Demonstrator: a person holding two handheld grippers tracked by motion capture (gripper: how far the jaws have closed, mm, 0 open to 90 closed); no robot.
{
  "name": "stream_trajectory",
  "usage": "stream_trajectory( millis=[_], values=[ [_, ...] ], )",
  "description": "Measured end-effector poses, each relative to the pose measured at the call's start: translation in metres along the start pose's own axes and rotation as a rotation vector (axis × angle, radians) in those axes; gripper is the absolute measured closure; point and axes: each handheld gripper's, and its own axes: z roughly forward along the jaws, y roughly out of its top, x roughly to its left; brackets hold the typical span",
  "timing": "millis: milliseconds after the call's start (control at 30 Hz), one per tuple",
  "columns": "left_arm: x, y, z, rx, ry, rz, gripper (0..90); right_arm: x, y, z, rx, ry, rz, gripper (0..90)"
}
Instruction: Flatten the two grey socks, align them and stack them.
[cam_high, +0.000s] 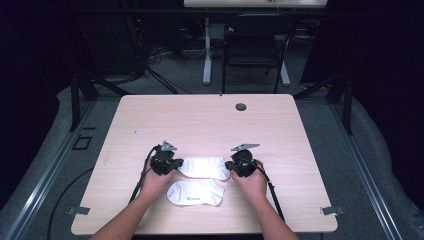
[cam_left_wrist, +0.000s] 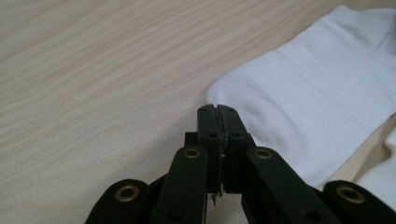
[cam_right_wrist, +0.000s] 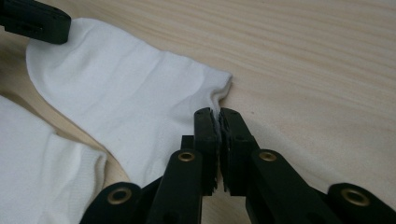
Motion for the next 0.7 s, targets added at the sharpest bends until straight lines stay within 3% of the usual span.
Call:
stream_trajectory(
  millis=[400,700],
  values=[
    [-0.001,0.004,-0.016,-0.05,-0.028,-0.008,89.4,0.009,0.009,-0.013,-0.037,0.025,-0.007,86.5],
    [-0.005,0.005,-0.035,-0.091,-0.059,0.002,89.4,0.021,0.014,-0.026,-0.067,0.043,-0.048,86.5]
  ],
)
